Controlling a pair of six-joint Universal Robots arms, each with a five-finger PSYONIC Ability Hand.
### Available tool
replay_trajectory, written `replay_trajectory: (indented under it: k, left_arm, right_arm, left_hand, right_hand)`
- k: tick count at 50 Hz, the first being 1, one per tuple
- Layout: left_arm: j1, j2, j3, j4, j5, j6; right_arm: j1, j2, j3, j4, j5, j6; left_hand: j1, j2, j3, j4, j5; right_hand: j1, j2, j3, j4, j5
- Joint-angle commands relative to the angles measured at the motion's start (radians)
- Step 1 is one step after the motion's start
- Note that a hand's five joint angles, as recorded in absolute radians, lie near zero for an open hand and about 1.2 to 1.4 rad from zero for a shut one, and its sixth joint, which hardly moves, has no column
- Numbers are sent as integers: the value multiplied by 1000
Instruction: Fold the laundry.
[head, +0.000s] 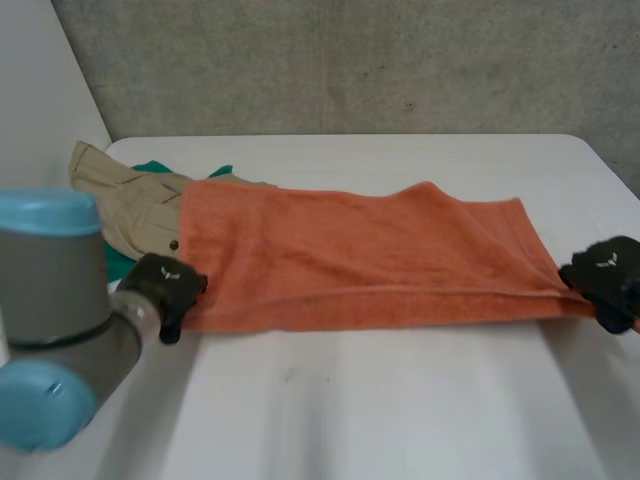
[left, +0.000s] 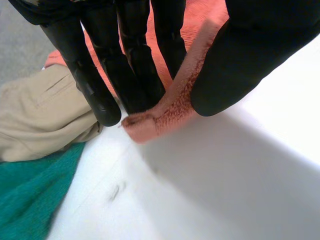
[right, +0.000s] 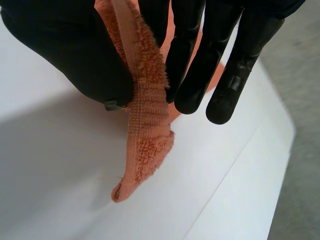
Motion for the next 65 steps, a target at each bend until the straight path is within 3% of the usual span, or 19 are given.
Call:
replay_trajectory:
  k: [1,6,14,19,22,25,31,40,51,52,53,55,56,61,65]
  left_arm:
    - [-8,272,-288,-19,0,264]
    - [-14,342,-357,-53,0,306]
    - [-10,329,-299,-50,16,283]
    - [-11,181,-177,115,14,246]
    - [-13,100,-95,236,11,221]
    - [-17,-15,0,341,3,226]
    - [-39,-197,188,421,-4,226]
    - [-46,-443,490,516,-43,266]
    - [-51,-629,701,672,-43,382]
    - [-54,-644,713,686,-40,382]
    - [-57,-649,713,695,-38,382]
    - [-62,-652,707,711,-37,382]
    - [-71,-652,690,733,-35,384]
    - [-102,-617,606,813,-35,382]
    - [-105,-544,529,849,-44,379]
  right_arm:
    - [-134,-95,-19,412,-14,-310]
    - [-188,-122,-11,582,-28,-407]
    - [-173,-112,-19,513,-74,-395]
    - [-136,6,-75,398,-70,-341]
    - [-92,72,-138,312,-62,-234]
    - [-40,123,-201,228,-13,-156]
    - [46,246,-336,73,108,-120]
    - [115,457,-577,-64,164,-114]
    - [166,707,-856,-129,240,-111]
    - [169,717,-867,-140,249,-111]
    - [171,723,-875,-152,260,-110]
    - [175,728,-879,-198,291,-99]
    - [177,723,-879,-217,296,-91]
    - [177,653,-846,-321,305,21]
    - [169,512,-772,-344,305,156]
  left_hand:
    - [248,202,207,198,240]
    - [248,202,207,198,240]
    - [248,202,207,198,240]
    - [248,202,207,198,240]
    - [248,202,207,198,240]
    - [248,202,207,198,240]
    - [248,202,207,198,240]
    - [248,202,207,198,240]
    - [248,202,207,198,240]
    - [219,173,179,170,212]
    - [-22,-68,-63,-72,-30]
    - [-757,-803,-798,-807,-765]
    - [-974,-1020,-1014,-1024,-981]
    - [-974,-1020,-1014,-1024,-981]
    - [-974,-1020,-1014,-1024,-981]
  right_hand:
    - [405,215,213,206,226]
    - [405,215,213,206,226]
    - [405,215,213,206,226]
    - [405,215,213,206,226]
    - [405,215,213,206,226]
    - [405,215,213,206,226]
    - [405,215,213,206,226]
    - [405,215,213,206,226]
    - [405,215,213,206,226]
    - [286,97,95,88,108]
    - [-81,-271,-273,-280,-259]
    - [-817,-1007,-1009,-1016,-996]
    - [-817,-1007,-1009,-1016,-996]
    - [-817,-1007,-1009,-1016,-996]
    - [-817,-1007,-1009,-1016,-996]
